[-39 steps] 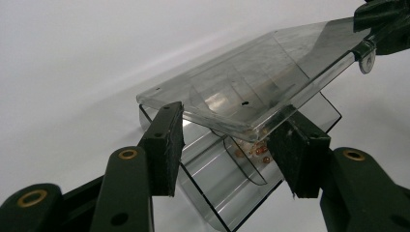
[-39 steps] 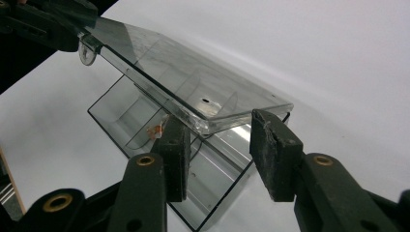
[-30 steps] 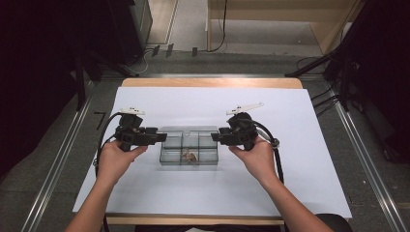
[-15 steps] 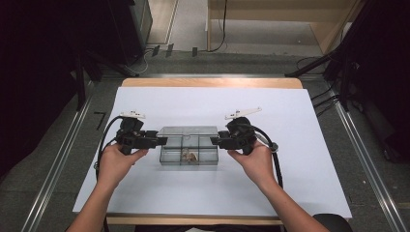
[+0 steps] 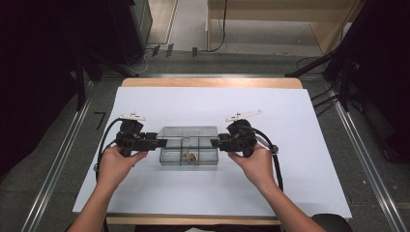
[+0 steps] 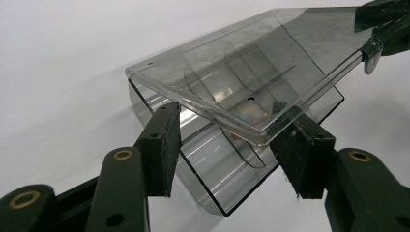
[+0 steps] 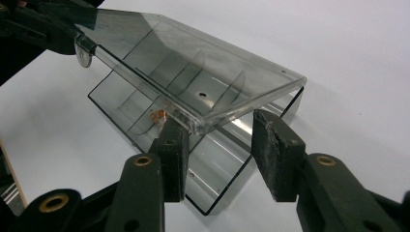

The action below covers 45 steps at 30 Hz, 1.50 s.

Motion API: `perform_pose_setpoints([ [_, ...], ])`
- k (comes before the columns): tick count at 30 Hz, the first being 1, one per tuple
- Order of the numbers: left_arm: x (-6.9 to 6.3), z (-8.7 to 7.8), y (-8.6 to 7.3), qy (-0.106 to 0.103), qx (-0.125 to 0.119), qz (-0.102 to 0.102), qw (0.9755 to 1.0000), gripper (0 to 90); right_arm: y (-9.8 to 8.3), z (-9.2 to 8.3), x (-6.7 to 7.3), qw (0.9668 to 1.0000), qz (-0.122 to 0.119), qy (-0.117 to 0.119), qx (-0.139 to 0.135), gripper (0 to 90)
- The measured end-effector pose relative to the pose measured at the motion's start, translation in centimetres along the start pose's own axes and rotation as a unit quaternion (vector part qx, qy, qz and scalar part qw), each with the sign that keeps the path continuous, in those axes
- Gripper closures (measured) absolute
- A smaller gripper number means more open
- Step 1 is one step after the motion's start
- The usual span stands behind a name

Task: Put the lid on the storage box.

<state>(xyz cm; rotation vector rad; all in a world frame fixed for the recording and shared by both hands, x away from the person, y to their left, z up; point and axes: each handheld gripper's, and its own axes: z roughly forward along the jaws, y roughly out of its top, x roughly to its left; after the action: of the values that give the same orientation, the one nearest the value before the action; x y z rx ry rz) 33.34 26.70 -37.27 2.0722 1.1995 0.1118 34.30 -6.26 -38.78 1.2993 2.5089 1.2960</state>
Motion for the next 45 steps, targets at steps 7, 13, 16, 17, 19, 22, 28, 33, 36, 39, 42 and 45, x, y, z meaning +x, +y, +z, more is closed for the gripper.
perform_pose_setpoints([
  [7, 0.0, 0.1, -0.3, -0.001, 0.003, 0.0, 1.0, 46.0, -0.2, 0.1, 0.2, 1.0, -0.003, -0.001, 0.0, 59.5],
  [13, 0.0, 0.3, -0.6, -0.002, 0.005, 0.001, 1.0, 46.0, -0.7, 0.2, 0.3, 1.0, -0.001, 0.0, 0.0, 59.5],
  [16, -0.1, 0.3, -0.8, -0.003, 0.005, 0.002, 1.0, 46.1, -0.8, 0.2, 0.4, 1.0, -0.001, -0.001, -0.001, 59.5],
  [17, -0.1, 0.4, -0.9, -0.002, 0.007, 0.002, 1.0, 46.1, -0.9, 0.2, 0.5, 1.0, -0.004, -0.001, -0.001, 59.5],
  [19, -0.1, 0.5, -1.0, -0.003, 0.006, 0.001, 1.0, 46.1, -0.9, 0.2, 0.5, 1.0, -0.004, -0.002, -0.001, 59.5],
  [22, -0.1, 0.5, -1.2, -0.003, 0.007, 0.001, 1.0, 46.3, -0.9, 0.3, 0.6, 1.0, -0.002, -0.001, 0.003, 59.4],
  [28, -0.1, 0.8, -1.3, -0.004, 0.009, 0.005, 0.9999, 46.3, -1.2, 0.4, 0.6, 1.0, 0.0, 0.004, 0.001, 59.4],
  [33, 0.0, 0.8, -1.4, -0.002, 0.006, 0.007, 1.0, 46.1, -1.4, 0.3, 0.6, 1.0, -0.003, 0.003, -0.005, 59.3],
  [36, -0.1, 0.8, -1.5, -0.001, 0.005, 0.008, 1.0, 46.1, -1.4, 0.2, 0.6, 1.0, 0.0, 0.002, -0.005, 59.2],
  [39, -0.1, 0.8, -1.7, -0.002, 0.007, 0.007, 1.0, 46.1, -1.6, 0.2, 0.6, 1.0, -0.003, 0.003, -0.006, 59.2],
  [42, 0.0, 0.8, -1.8, -0.002, 0.006, 0.007, 1.0, 46.2, -1.6, 0.3, 0.6, 1.0, -0.007, 0.003, -0.005, 58.9],
  [45, 0.1, 0.8, -2.0, -0.007, 0.005, 0.002, 1.0, 46.1, -1.7, 0.5, 0.7, 1.0, -0.008, 0.003, -0.004, 58.6],
])
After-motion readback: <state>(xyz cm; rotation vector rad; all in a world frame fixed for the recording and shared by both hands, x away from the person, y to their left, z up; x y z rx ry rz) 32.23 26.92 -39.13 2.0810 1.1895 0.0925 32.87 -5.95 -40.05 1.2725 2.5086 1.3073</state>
